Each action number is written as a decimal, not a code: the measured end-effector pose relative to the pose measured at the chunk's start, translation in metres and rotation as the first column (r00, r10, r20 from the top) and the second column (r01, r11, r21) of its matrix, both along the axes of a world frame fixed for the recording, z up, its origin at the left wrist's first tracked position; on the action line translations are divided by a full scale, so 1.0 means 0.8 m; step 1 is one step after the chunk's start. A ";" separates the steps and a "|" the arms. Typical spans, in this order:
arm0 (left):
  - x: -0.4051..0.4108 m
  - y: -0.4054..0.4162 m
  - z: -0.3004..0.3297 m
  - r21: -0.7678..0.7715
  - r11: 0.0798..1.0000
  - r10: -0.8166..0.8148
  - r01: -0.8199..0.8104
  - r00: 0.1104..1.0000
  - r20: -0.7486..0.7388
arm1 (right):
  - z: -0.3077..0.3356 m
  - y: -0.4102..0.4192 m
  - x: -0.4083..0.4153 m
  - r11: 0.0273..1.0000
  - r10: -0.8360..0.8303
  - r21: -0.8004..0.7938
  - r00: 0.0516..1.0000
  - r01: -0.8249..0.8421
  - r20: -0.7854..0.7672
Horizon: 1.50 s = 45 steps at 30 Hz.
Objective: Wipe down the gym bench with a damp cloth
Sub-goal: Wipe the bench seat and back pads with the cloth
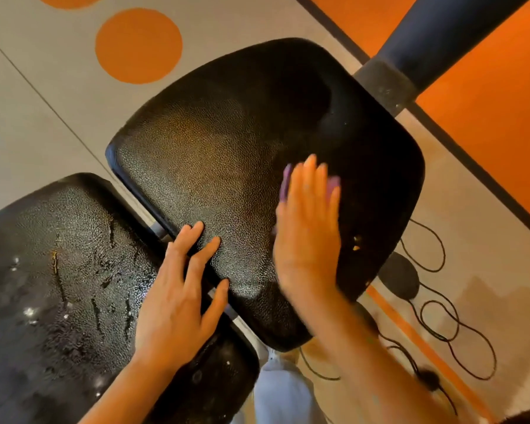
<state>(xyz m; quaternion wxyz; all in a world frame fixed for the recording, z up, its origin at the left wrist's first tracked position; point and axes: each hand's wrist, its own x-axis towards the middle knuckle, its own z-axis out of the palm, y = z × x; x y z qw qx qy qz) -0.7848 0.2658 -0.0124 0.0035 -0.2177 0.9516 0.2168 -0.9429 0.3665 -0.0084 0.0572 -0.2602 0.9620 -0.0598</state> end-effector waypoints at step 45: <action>-0.014 0.011 0.002 0.165 0.954 -0.227 0.251 0.962 -0.150 | 0.000 0.045 0.114 0.953 -0.302 -0.019 0.952 0.302 -0.038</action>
